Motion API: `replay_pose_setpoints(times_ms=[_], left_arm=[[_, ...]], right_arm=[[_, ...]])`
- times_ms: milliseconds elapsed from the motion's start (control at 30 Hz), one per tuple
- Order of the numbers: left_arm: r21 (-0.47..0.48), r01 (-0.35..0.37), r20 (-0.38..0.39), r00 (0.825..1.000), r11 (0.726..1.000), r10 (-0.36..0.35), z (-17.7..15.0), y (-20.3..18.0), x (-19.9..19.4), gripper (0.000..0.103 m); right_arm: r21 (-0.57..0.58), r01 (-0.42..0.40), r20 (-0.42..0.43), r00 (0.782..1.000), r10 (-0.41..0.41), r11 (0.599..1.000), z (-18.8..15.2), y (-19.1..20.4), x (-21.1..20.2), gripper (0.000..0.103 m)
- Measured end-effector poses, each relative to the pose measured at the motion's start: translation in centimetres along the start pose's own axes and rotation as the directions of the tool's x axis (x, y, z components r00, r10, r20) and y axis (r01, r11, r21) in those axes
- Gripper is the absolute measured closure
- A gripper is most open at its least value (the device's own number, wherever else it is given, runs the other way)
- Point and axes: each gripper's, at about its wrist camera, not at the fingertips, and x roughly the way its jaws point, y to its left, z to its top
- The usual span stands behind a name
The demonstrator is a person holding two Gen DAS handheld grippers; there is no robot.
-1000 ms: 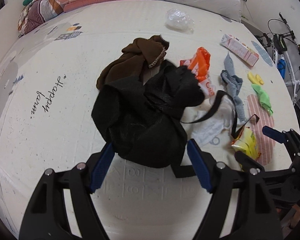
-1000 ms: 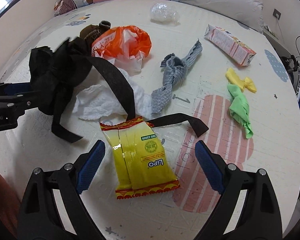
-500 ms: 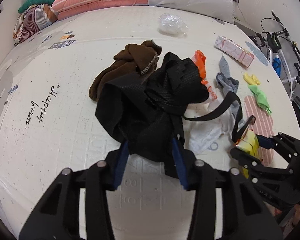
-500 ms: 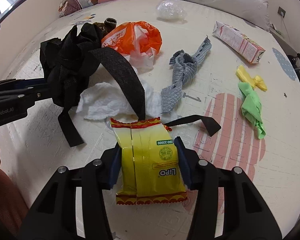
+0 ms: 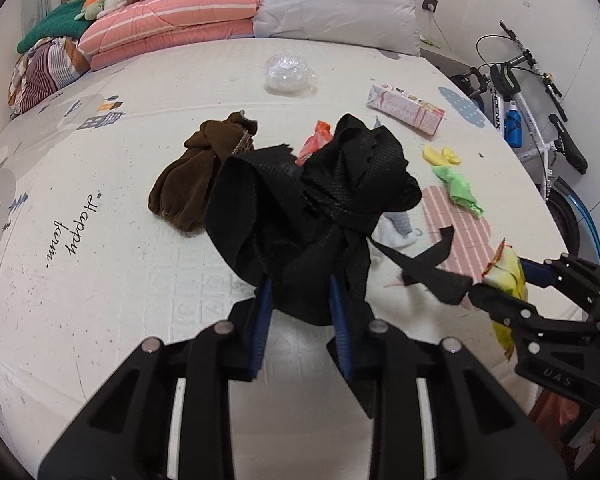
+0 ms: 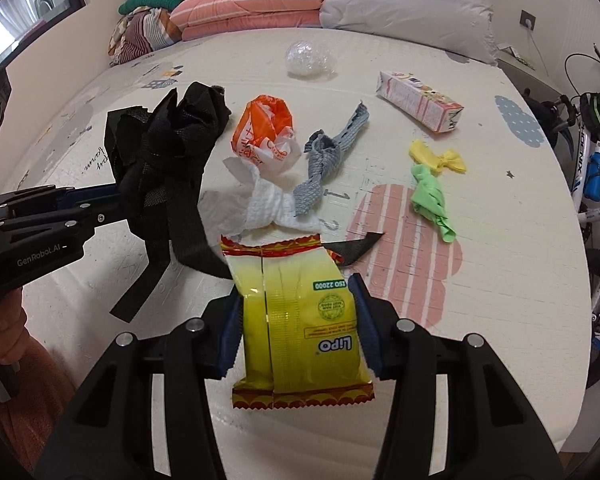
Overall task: Collect trash
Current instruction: 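Carry both items to the grey bin and release them inside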
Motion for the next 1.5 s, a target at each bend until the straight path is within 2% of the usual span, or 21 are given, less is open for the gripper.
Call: replay_pose_setpoints(times_ms=[200, 367, 533, 667, 867, 1067, 1200, 1333, 1500], left_arm=[[0.023, 0.047, 0.051, 0.998, 0.999, -0.048, -0.7, -3.0, -4.2, 0.075], [0.056, 0.107, 0.097, 0.989, 0.993, -0.112, -0.9, -6.7, -7.8, 0.075], [0.131, 0.147, 0.13, 0.978, 0.98, -0.164, -0.9, -11.8, -10.9, 0.074], [0.211, 0.19, 0.133, 0.966, 0.959, -0.221, -1.2, -16.8, -12.5, 0.074], [0.336, 0.286, 0.095, 0.937, 0.897, -0.335, -1.9, -26.4, -13.5, 0.074], [0.445, 0.379, 0.028, 0.9, 0.812, -0.436, -2.4, -36.6, -12.9, 0.074], [0.5, 0.426, -0.03, 0.879, 0.754, -0.476, -2.6, -42.6, -11.1, 0.074], [0.524, 0.482, -0.106, 0.855, 0.702, -0.508, -2.8, -47.9, -8.4, 0.074], [0.536, 0.52, -0.173, 0.839, 0.665, -0.516, -2.2, -52.8, -3.8, 0.074]], right_arm=[[0.057, 0.026, 0.062, 0.998, -0.03, 0.998, -1.2, -2.5, -4.9, 0.056], [0.095, 0.051, 0.113, 0.992, -0.061, 0.994, -2.9, -4.6, -9.2, 0.056], [0.139, 0.091, 0.159, 0.981, -0.113, 0.986, -5.3, -7.3, -13.5, 0.056], [0.197, 0.141, 0.19, 0.965, -0.178, 0.97, -8.0, -10.7, -17.4, 0.056], [0.315, 0.243, 0.192, 0.93, -0.312, 0.917, -13.2, -17.4, -22.9, 0.056], [0.43, 0.335, 0.151, 0.889, -0.433, 0.838, -18.3, -24.1, -26.9, 0.056], [0.493, 0.37, 0.119, 0.868, -0.482, 0.788, -21.1, -28.3, -28.2, 0.056], [0.523, 0.382, 0.091, 0.864, -0.495, 0.762, -22.7, -31.6, -28.3, 0.056], [0.549, 0.377, 0.047, 0.877, -0.479, 0.746, -23.7, -35.9, -25.7, 0.055]])
